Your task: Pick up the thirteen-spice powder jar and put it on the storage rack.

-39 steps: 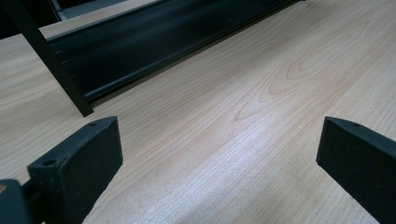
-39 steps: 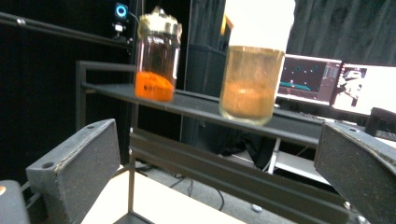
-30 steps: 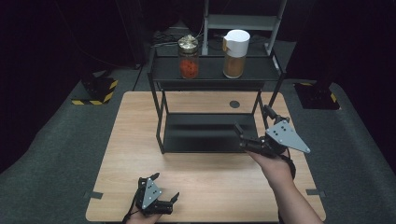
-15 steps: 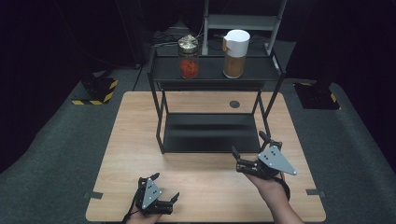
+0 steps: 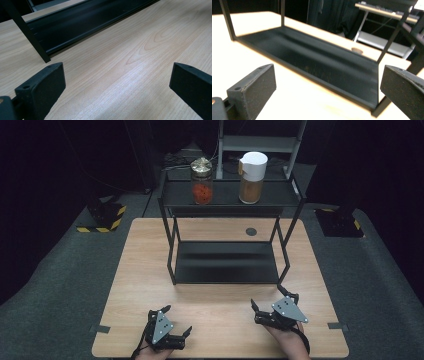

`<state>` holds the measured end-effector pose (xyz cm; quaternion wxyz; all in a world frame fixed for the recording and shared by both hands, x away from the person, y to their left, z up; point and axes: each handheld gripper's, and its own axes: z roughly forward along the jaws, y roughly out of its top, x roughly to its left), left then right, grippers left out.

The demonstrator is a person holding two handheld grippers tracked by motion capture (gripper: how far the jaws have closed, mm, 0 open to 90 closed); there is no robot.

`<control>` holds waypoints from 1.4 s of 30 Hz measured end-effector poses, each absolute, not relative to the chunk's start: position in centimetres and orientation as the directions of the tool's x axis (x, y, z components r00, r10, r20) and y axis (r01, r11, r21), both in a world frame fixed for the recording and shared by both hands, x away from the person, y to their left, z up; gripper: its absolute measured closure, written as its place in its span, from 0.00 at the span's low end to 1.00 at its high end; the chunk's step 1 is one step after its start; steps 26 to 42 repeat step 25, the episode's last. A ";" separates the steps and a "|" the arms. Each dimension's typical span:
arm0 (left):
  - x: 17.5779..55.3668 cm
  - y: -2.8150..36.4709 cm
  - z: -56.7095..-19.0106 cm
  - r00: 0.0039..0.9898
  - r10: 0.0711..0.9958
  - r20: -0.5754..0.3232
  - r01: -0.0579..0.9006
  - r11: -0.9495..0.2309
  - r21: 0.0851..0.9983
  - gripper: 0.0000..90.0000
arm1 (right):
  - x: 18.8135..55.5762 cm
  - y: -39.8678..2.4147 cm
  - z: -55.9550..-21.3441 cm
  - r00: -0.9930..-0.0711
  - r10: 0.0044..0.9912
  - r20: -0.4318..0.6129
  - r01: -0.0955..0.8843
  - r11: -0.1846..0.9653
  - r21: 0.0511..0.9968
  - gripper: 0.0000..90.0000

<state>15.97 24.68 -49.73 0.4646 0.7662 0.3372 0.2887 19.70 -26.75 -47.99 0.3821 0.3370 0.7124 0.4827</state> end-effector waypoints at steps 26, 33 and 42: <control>15.9 24.4 -49.7 0.598 0.790 0.136 0.253 -0.347 0.903 0.01 | 18.9 -26.9 -49.2 -0.460 0.833 -0.308 0.238 0.450 0.861 0.00; 15.9 24.4 -49.7 0.598 0.790 0.136 0.253 -0.347 0.903 0.01 | 18.9 -26.9 -49.2 -0.460 0.833 -0.308 0.238 0.450 0.861 0.00; 15.9 24.4 -49.7 0.598 0.790 0.136 0.253 -0.347 0.903 0.01 | 18.9 -26.9 -49.2 -0.460 0.833 -0.308 0.238 0.450 0.861 0.00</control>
